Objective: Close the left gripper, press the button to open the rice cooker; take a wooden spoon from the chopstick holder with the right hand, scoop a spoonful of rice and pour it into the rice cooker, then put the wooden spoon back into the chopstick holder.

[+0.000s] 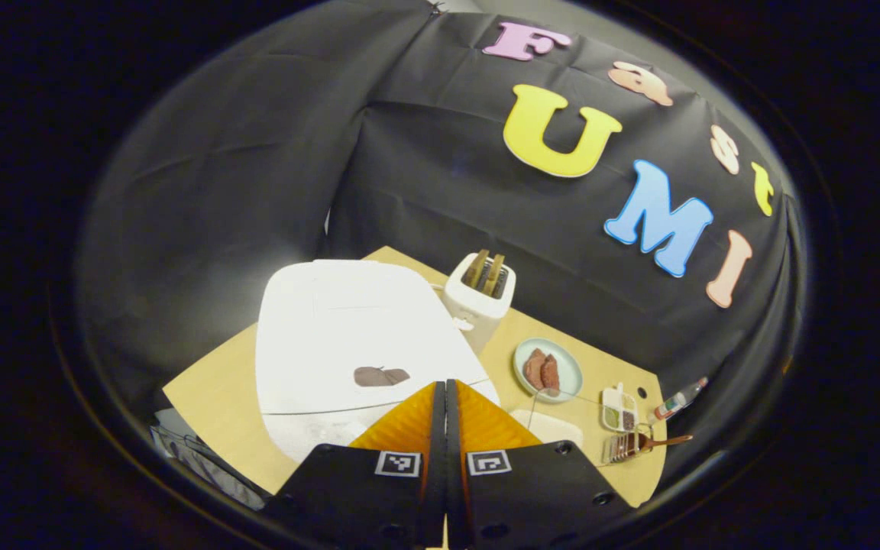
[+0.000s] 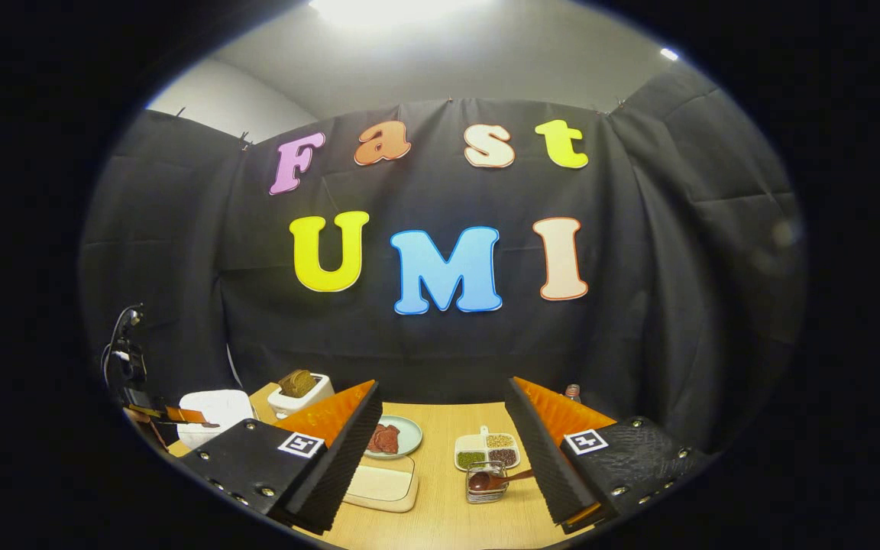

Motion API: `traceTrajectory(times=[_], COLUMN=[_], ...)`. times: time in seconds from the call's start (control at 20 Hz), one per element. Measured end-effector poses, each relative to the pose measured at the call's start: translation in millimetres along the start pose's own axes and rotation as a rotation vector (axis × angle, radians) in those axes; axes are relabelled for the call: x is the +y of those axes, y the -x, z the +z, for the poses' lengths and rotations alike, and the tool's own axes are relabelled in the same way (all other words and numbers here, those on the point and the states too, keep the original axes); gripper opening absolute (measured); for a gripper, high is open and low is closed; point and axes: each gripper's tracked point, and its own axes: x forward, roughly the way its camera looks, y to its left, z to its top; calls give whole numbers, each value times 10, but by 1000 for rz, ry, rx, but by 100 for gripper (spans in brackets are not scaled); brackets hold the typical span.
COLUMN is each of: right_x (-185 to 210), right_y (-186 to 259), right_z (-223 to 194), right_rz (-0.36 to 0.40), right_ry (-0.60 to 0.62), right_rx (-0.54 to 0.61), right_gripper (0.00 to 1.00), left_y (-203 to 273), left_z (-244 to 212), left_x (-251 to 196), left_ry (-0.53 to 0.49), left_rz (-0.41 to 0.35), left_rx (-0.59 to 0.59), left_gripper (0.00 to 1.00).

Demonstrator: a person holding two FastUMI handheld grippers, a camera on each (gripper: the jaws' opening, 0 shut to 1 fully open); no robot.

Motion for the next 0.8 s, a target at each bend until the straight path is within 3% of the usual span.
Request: traceTrajectory(times=[0.2, 0.55, 0.65, 0.7, 0.75, 0.8], right_x=[-11, -99, -116, -124, -124, -116], right_y=[-29, -55, -68, -72, -81, -81], right_z=[-35, -58, -75, -76, -79, -79], right_rz=[-2, -30, -36, -40, -40, -37], right_ry=[10, 12, 11, 8, 4, 3], right_rx=[13, 20, 25, 25, 26, 24], right_gripper=[99, 99, 99, 99, 99, 99], left_y=[-260, -607, -606, -599, -565, -543], left_z=[110, -116, -40, -32, -16, 51], left_x=[220, 406, 399, 399, 394, 378], left_ry=[-28, -61, -41, -31, -25, -22], left_rz=[58, 111, 111, 110, 109, 107], left_rx=[29, 120, 91, 94, 85, 60], left_gripper=[8, 5, 9, 5, 12, 8])
